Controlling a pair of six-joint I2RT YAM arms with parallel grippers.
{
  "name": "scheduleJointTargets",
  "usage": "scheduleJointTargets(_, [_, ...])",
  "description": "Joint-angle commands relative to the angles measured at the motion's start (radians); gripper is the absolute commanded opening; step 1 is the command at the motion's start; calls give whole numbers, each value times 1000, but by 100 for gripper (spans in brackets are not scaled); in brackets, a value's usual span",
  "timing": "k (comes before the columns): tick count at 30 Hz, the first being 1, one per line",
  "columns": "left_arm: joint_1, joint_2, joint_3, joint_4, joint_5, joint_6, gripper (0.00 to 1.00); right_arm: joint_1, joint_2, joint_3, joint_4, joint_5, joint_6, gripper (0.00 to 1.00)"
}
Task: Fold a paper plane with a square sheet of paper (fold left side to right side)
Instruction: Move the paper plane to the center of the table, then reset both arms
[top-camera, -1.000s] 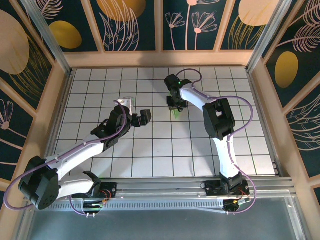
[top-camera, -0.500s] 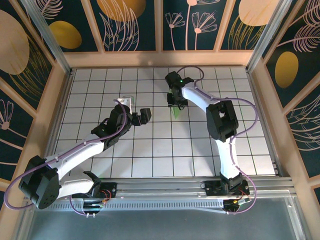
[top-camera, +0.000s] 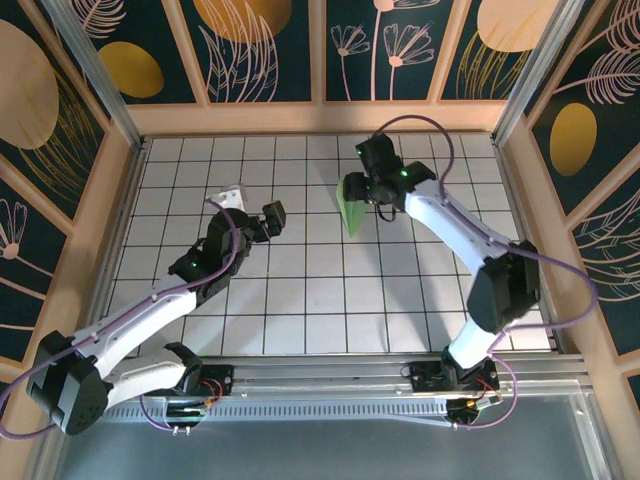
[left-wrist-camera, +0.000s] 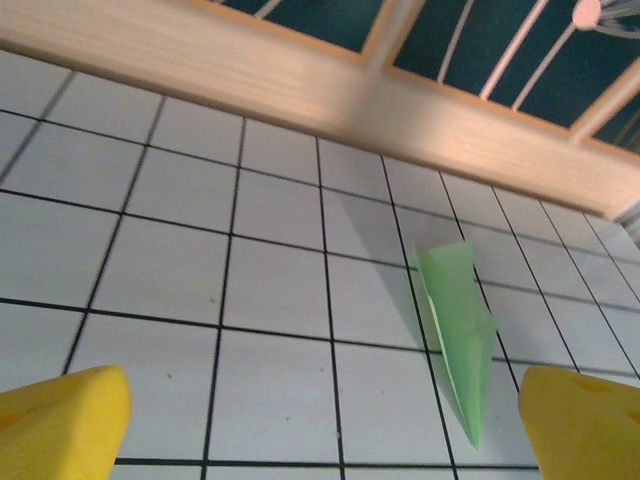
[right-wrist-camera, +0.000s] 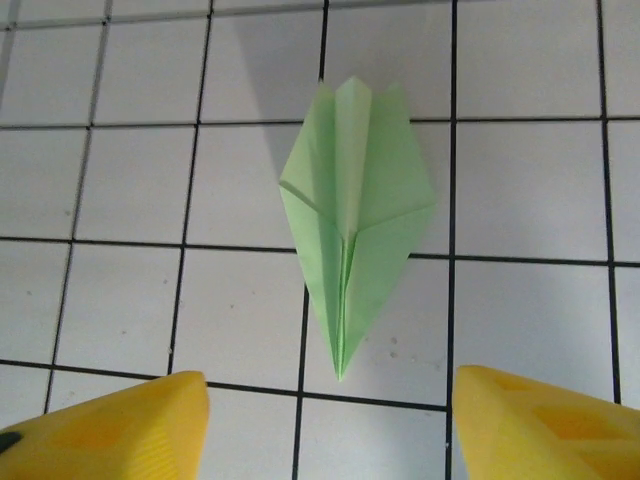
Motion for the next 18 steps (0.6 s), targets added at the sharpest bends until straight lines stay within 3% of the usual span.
scheduleJointTargets(1, [6, -42, 14, -25, -118, -22, 99, -58, -125, -119, 113, 33, -21, 74])
scheduleJointTargets(6, [4, -88, 0, -42, -214, -26, 99, -141, -297, -332, 233, -32, -52, 87])
scheduleJointTargets(8, [5, -108, -8, -44, -246, -25, 99, -167, -360, -417, 283, -47, -76, 99])
scheduleJointTargets(18, [5, -166, -31, -74, -364, 31, 99, -294, -641, -852, 653, -62, -196, 99])
